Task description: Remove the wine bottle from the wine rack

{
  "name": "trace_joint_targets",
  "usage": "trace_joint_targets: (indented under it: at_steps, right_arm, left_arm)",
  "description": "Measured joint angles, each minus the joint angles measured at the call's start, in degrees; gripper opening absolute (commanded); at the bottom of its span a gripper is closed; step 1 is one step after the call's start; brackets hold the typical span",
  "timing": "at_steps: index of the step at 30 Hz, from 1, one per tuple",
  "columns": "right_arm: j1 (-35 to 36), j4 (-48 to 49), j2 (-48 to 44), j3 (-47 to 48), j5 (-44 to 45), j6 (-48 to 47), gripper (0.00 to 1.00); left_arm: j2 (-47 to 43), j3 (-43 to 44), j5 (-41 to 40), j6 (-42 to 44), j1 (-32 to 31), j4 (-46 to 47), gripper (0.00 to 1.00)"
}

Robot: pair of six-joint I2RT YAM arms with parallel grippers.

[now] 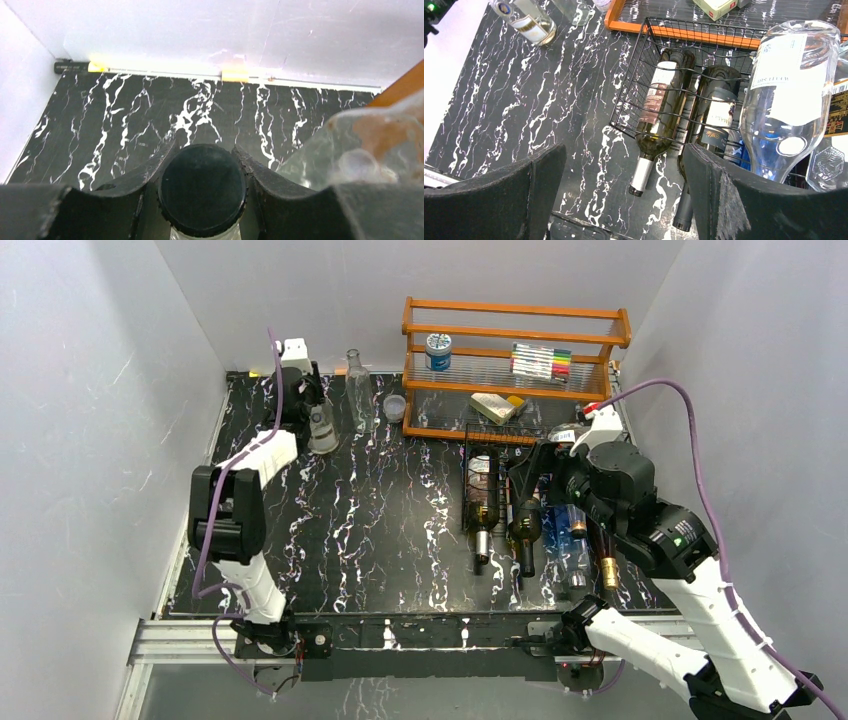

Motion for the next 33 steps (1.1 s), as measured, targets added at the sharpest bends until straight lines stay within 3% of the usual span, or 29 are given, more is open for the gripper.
trace_joint_targets:
  at_steps: [7, 14, 17, 21, 23, 25, 33]
  right_arm:
    - [0.00, -0.68, -0.28, -0.63, 0.00, 0.00, 0.98]
    - [0.00, -1.16, -0.26, -1.31, -0.24, 0.07, 0.98]
    - [0.00, -1.18, -0.24, -2.08, -0.66, 0.11, 0.98]
    - [0.00, -1.18, 0.20, -2.51, -0.92, 0.13, 0.98]
    - [0.00, -1.14, 0.61, -2.58, -1.09, 0.13, 0.98]
    - [0.00, -1.14, 0.83, -2.60, -1.18, 0.13, 0.98]
    - [0.00, -1.18, 1.81, -2.60, -1.73, 0.15, 0.98]
  left_arm:
    - [7.74, 7.98, 1.64, 0.42, 0.02, 2.08, 0.00]
    - [10.43, 10.64, 4.02, 0.26, 0.04, 3.41, 0.00]
    - [10.64, 10.80, 5.01, 0.15, 0.04, 3.67, 0.26]
    - [10.56, 10.51, 5.73, 0.07, 0.04, 3.91, 0.71]
    - [10.12, 9.64, 6.01, 0.22, 0.02, 3.89, 0.88]
    - [9.11, 8.31, 6.01, 0.04, 0.02, 3.54, 0.97]
    - [-1.53, 2.19, 4.28, -1.03, -0.09, -2.25, 0.98]
